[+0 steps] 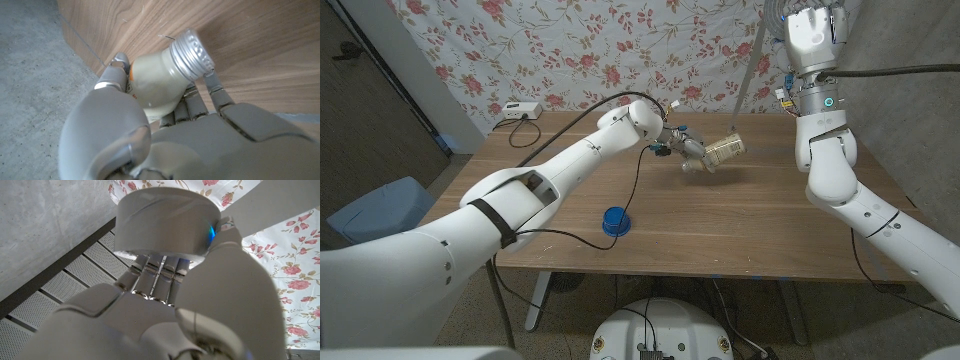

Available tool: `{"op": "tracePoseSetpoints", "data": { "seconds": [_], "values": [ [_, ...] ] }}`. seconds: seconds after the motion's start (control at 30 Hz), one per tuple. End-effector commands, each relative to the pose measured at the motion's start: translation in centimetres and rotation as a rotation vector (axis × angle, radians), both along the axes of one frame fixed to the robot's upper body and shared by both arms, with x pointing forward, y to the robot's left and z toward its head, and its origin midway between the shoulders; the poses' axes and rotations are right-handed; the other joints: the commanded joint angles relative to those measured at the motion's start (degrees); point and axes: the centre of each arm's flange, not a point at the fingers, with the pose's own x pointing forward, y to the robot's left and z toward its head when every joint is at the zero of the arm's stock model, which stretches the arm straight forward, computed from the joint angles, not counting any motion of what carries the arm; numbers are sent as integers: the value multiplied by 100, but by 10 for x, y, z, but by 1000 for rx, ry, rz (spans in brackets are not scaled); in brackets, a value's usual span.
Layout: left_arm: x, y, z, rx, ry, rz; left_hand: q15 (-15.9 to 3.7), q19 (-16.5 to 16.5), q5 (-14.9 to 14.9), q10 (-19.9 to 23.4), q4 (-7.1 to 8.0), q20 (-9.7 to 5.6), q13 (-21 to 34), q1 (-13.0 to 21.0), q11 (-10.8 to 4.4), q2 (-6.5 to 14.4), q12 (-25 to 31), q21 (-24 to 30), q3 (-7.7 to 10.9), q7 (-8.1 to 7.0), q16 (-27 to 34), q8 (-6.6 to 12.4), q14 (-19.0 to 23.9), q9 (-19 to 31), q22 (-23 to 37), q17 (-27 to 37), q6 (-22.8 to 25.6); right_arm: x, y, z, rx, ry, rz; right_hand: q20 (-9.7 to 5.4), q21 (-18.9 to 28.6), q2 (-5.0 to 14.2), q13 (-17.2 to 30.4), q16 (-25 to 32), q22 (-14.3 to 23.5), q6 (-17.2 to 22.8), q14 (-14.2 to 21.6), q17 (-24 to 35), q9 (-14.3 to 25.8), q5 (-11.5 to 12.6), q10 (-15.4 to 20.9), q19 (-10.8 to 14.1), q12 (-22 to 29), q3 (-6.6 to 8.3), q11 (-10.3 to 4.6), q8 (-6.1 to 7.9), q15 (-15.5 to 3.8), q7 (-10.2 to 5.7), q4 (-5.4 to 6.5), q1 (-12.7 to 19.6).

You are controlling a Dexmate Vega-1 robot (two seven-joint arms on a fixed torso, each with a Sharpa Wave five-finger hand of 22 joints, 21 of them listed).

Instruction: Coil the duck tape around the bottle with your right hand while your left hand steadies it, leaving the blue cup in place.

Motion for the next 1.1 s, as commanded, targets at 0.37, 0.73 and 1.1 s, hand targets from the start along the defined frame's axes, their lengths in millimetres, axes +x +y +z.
{"op": "tracePoseSetpoints", "data": {
  "seconds": [0.37,0.73,1.1],
  "values": [
    [5,-6,1,-410,365,-24,15,163,-47,493,1486,-90,21,109,-252,1022,679,370,1630,131,185,1406,266,1376,-52,-13,606,-15,-14,-16,4,-31,12,-430,124,1299,-20,-65,-14,920,131,141,-24,-22,605,-18,18,-48,-481,-15,-792,-751,-5,1357],
    [2,10,14,-439,383,99,11,231,-52,539,1333,-103,38,165,-237,1011,673,560,1665,174,258,1364,329,1381,-152,-49,650,-28,-35,-44,72,-60,-7,-428,197,1303,-17,-151,-38,955,155,225,-42,-33,618,-45,-3,-76,-486,-29,-791,-761,18,1379],
    [3,13,23,-489,415,104,-10,301,-29,620,1246,-151,74,164,-206,1004,695,736,1656,170,348,1339,450,1409,-254,-80,705,-33,-55,-84,173,-87,0,-402,267,1306,-96,-218,-58,983,192,291,-74,-33,651,-46,-62,-87,-469,-49,-791,-759,23,1422]
  ]
}}
